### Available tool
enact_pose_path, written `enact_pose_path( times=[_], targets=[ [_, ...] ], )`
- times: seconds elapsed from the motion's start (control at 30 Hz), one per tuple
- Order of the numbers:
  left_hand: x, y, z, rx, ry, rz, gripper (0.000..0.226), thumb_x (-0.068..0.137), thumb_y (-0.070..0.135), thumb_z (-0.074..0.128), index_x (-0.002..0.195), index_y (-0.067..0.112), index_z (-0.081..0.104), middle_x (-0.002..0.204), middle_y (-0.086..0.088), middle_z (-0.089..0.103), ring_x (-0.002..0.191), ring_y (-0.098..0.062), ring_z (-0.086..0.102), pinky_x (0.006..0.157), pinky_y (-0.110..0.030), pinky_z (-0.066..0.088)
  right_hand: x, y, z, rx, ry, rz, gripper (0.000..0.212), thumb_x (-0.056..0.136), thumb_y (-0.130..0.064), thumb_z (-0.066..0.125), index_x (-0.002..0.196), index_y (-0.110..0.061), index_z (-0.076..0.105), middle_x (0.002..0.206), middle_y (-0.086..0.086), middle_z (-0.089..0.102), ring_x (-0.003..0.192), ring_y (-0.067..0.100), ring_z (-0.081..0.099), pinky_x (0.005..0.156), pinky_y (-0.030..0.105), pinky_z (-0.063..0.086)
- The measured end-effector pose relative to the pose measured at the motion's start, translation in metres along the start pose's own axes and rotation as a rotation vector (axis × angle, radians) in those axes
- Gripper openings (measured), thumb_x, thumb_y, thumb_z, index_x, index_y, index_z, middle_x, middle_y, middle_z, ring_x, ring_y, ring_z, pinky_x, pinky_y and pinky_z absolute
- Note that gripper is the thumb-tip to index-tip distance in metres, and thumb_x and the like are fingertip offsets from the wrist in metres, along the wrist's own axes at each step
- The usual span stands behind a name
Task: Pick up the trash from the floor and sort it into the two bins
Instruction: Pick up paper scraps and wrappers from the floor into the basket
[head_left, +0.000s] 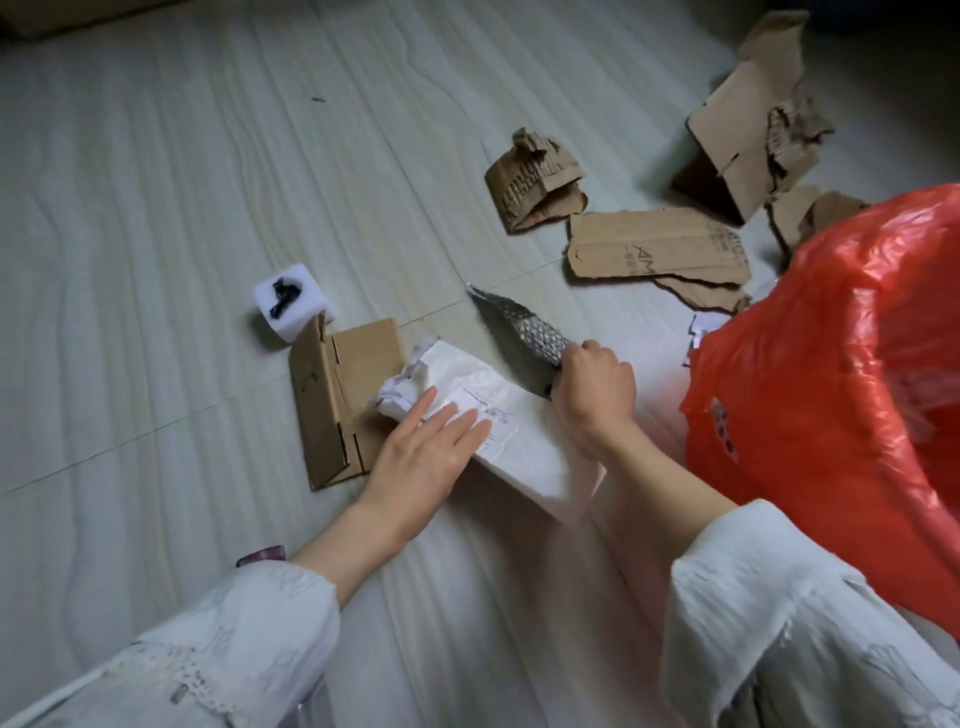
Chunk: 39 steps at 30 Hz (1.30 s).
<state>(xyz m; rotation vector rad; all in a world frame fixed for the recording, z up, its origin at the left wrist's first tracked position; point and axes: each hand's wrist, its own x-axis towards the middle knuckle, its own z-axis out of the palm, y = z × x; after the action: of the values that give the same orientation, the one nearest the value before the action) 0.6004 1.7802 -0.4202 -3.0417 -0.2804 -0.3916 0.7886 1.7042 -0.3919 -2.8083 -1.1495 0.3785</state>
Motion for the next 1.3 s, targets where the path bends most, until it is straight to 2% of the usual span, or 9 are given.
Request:
enact_pose_path(
  times=[0.2,0.37,0.57,0.73,0.83,0.97,1.07,1.2,1.3],
  targets=[
    [0.014,-0.01,-0.029,-0.101,0.061,-0.166,0.042,0.076,0.004,0.036,0.102,0.008,0.07,0.098,-0.008,0.072,0.087,-0.026,0.07,0.101,-0.04,0.033,-0.012,-0.021,-0.075,0.114,0.197,-0.022,0.022,0.085,-0.007,0.043,0.104,-0.005,0.055,0.11,0.015,0.055,0.102,0.035,0.051,0.081,0.039,0.033],
    [0.042,-0.002,-0.082,-0.177,0.15,-0.267,0.049,0.06,-0.013,0.066,0.105,0.009,0.069,0.1,-0.007,0.072,0.086,-0.023,0.07,0.097,-0.044,0.044,-0.045,0.002,-0.155,0.113,0.373,0.038,0.022,0.086,-0.015,0.042,0.099,-0.004,0.056,0.108,0.017,0.057,0.105,0.035,0.049,0.085,0.041,0.034],
    [0.069,0.031,-0.159,-0.211,0.231,-0.362,0.052,0.053,-0.014,0.075,0.099,0.009,0.071,0.083,-0.012,0.073,0.072,-0.032,0.069,0.072,-0.049,0.054,-0.107,0.061,-0.235,0.153,0.609,0.222,0.018,0.085,-0.014,0.045,0.091,-0.001,0.056,0.101,0.021,0.061,0.098,0.036,0.054,0.083,0.043,0.038],
    [0.079,0.067,-0.192,-0.325,0.242,-0.371,0.049,0.06,-0.009,0.067,0.105,0.012,0.07,0.076,-0.014,0.071,0.065,-0.037,0.066,0.061,-0.043,0.055,-0.161,0.104,-0.231,0.12,0.363,0.538,0.026,0.087,-0.019,0.045,0.102,0.0,0.055,0.11,0.022,0.06,0.105,0.038,0.055,0.087,0.044,0.039],
    [0.079,0.082,-0.204,-0.309,0.297,-0.267,0.053,0.055,-0.012,0.074,0.102,0.012,0.071,0.079,-0.008,0.073,0.066,-0.03,0.068,0.069,-0.047,0.055,-0.183,0.105,-0.228,0.246,0.359,0.576,0.034,0.09,-0.034,0.048,0.102,-0.004,0.06,0.109,0.018,0.063,0.106,0.037,0.056,0.088,0.042,0.041],
    [0.073,0.087,-0.197,-0.238,0.303,-0.114,0.056,0.059,-0.008,0.073,0.11,0.015,0.067,0.101,-0.002,0.072,0.087,-0.02,0.069,0.095,-0.045,0.045,-0.199,0.069,-0.233,0.849,0.469,0.547,0.058,0.087,-0.054,0.048,0.071,-0.001,0.064,0.074,0.015,0.069,0.08,0.032,0.063,0.077,0.034,0.046],
    [0.061,0.08,-0.187,-0.147,0.312,-0.077,0.052,0.062,-0.008,0.072,0.109,0.013,0.068,0.108,-0.002,0.07,0.097,-0.022,0.067,0.102,-0.047,0.034,-0.194,0.045,-0.22,1.223,0.257,0.64,0.098,0.053,-0.08,0.055,0.099,0.006,0.064,0.093,0.022,0.069,0.088,0.035,0.066,0.084,0.049,0.053],
    [0.042,0.066,-0.181,-0.151,0.341,-0.076,0.052,0.065,-0.01,0.071,0.111,0.013,0.067,0.111,-0.002,0.069,0.103,-0.02,0.066,0.103,-0.046,0.036,-0.19,0.038,-0.196,1.49,-0.016,0.701,0.048,0.075,-0.038,0.071,0.109,-0.004,0.062,0.105,0.012,0.069,0.084,0.02,0.063,0.064,0.025,0.047],
    [0.032,0.061,-0.169,-0.219,0.291,-0.104,0.051,0.068,-0.011,0.065,0.112,0.014,0.067,0.115,-0.002,0.068,0.11,-0.023,0.062,0.107,-0.048,0.03,-0.193,0.029,-0.183,1.518,-0.18,0.712,0.019,0.081,-0.019,0.063,0.096,-0.009,0.06,0.07,0.008,0.052,0.047,0.012,0.04,0.046,0.02,0.028]
  ],
)
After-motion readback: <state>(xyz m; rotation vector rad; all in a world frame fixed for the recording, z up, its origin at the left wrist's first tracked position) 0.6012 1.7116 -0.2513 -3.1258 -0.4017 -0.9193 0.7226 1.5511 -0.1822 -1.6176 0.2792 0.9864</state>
